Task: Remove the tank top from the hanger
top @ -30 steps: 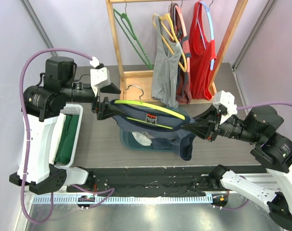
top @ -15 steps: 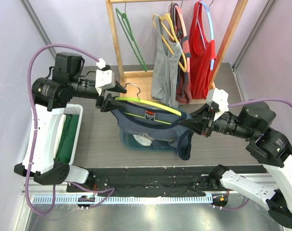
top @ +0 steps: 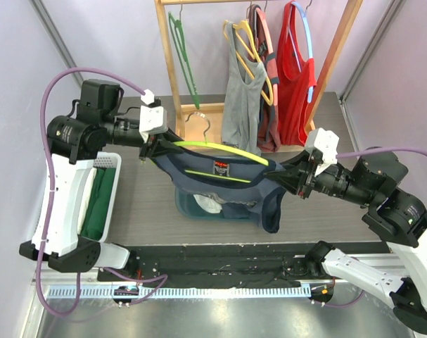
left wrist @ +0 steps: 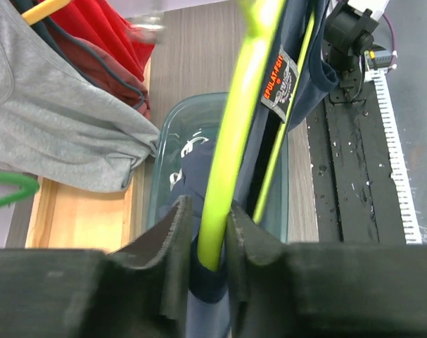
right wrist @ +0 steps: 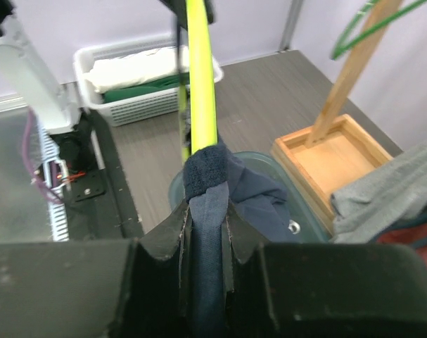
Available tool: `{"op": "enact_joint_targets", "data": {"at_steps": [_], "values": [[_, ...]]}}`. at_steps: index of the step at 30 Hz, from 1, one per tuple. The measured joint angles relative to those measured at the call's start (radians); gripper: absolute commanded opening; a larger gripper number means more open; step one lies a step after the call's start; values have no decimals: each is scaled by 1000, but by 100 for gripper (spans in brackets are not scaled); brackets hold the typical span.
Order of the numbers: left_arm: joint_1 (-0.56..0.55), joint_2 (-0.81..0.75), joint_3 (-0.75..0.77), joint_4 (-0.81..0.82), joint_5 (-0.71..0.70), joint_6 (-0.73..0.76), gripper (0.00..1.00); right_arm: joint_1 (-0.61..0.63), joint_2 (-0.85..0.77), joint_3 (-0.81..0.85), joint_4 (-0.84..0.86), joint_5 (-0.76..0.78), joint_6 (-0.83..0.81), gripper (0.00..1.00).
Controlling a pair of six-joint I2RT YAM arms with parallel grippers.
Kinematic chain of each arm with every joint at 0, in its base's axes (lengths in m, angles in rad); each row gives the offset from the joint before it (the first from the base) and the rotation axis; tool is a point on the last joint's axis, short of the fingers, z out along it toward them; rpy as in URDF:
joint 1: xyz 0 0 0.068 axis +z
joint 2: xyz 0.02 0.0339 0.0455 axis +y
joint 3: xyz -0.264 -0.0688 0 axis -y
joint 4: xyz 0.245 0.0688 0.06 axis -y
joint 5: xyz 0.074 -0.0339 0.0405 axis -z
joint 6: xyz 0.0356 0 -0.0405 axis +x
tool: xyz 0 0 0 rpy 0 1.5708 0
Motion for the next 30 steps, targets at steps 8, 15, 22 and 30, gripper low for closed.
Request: {"op": "enact_joint_targets", "data": {"at_steps": [8, 15, 22, 30], "values": [[0, -27, -11, 31, -48, -12, 0, 8, 5, -18, 48, 109, 5, 16], [-3, -97, -75, 78, -207, -232, 0, 5, 25, -50, 145, 339, 2, 65], [-1, -101, -75, 153, -414, -367, 0, 0, 23, -49, 201, 489, 14, 89], [-1, -98, -68, 191, -506, -400, 0, 0, -30, -67, 240, 489, 128, 82]]}}
